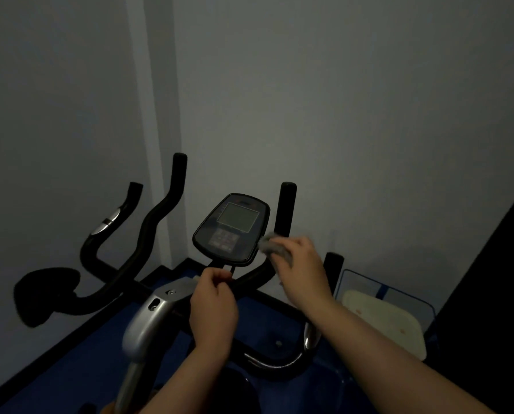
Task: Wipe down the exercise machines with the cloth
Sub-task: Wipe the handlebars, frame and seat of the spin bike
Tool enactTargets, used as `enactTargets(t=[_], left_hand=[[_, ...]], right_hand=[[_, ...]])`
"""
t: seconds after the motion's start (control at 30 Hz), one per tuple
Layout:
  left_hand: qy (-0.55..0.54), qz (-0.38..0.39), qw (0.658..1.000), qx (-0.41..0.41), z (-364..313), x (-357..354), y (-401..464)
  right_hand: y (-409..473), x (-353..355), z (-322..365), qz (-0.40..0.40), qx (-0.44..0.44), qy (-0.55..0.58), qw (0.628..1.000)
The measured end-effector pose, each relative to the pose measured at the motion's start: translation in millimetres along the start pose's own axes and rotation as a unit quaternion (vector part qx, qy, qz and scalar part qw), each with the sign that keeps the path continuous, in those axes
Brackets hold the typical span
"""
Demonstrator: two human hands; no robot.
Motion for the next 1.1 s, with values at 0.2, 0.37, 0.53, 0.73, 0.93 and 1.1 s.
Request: enactTargets(t=[0.2,0.37,0.53,0.73,0.93,1.1], left_hand=[[-0.024,0.007,1.0,0.001,2,1,0],[-0.047,-0.012,0.999,-0.005,0,3,1],[-0.009,0.001,0.999,-0.038,-5,-4,-1],[-0.056,-0.01,0.995,-0.085,-34,-25,14],[-0.063,-0.02,0.978,-0.198,-110,-71,24],[-0.011,-0.037,0.98,-0.193,-89,-96,34]], right_hand=[[-48,-55,33,0.088,0.091,-0.044,0.991],[-4,17,13,-0.107,0.014,0.015,0.994],[-31,-25,-1,0.05,0.035,0.004,0.998],[7,59,2,0.021,0.101,0.186,0.977],[67,107,-27,0.021,0.141,0.258,0.955],[100,81,-34,0.072,0.178,0.315,0.93]])
Point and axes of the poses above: each hand's wrist, its own y-axis towards the middle knuckle, its own x-axis out of the back of the hand, z = x × y, the point moved 9 cm from there along y, towards the middle knuckle, and after that the axes turned 3 degrees about z, right-handed, at the moved point
